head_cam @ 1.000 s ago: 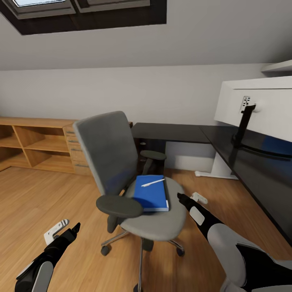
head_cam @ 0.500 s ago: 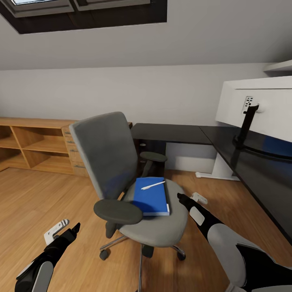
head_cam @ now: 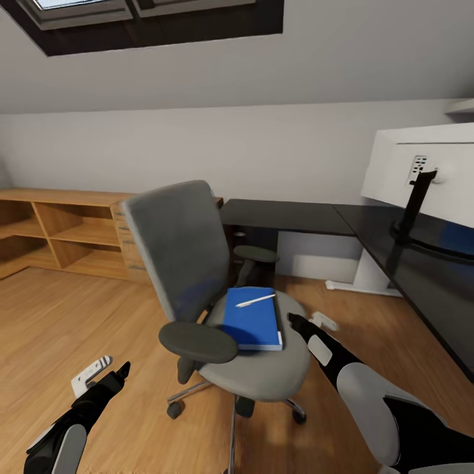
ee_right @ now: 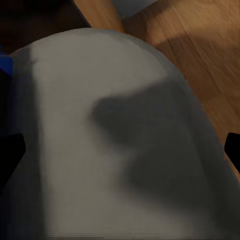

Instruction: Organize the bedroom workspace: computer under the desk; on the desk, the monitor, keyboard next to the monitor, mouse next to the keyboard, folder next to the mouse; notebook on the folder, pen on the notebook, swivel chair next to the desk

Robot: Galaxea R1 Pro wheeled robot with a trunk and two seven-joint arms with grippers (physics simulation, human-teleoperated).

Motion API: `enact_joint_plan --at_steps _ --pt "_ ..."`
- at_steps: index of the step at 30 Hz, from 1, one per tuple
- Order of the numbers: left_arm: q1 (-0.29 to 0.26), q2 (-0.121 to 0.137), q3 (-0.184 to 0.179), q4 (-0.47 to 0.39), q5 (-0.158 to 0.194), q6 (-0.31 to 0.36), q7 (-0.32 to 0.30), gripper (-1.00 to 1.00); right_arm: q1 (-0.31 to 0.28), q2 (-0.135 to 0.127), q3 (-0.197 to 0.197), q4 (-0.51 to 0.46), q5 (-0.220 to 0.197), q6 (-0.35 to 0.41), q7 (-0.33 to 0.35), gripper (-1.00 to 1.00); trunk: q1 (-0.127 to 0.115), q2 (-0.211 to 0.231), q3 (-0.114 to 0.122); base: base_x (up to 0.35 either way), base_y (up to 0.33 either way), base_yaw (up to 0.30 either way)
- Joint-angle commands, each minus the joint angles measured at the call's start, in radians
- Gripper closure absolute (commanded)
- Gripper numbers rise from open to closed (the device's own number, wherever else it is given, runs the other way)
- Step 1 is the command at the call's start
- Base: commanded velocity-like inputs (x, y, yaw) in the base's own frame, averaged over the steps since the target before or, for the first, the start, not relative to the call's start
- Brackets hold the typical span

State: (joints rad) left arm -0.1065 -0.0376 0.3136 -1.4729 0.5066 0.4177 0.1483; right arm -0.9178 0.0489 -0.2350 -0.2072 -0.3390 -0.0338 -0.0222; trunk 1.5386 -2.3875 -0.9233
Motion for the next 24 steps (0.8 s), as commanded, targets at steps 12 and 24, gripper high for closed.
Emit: enact_joint_plan --at_steps 12,24 --pt "-0.001 -0.002 0.001 -0.001 0.012 0.004 0.007 -1.00 0.000 0.002 0.002 0.005 -0.022 -0.004 0.001 -1.00 0.000 0.000 -0.011 0.000 0.000 0.224" --pt "-0.001 -0.004 0.001 0.002 0.012 0.004 0.007 -1.00 0.000 0.002 0.002 0.005 -0.022 -0.005 0.001 -1.00 0.000 0.000 -0.020 0.000 0.000 0.238"
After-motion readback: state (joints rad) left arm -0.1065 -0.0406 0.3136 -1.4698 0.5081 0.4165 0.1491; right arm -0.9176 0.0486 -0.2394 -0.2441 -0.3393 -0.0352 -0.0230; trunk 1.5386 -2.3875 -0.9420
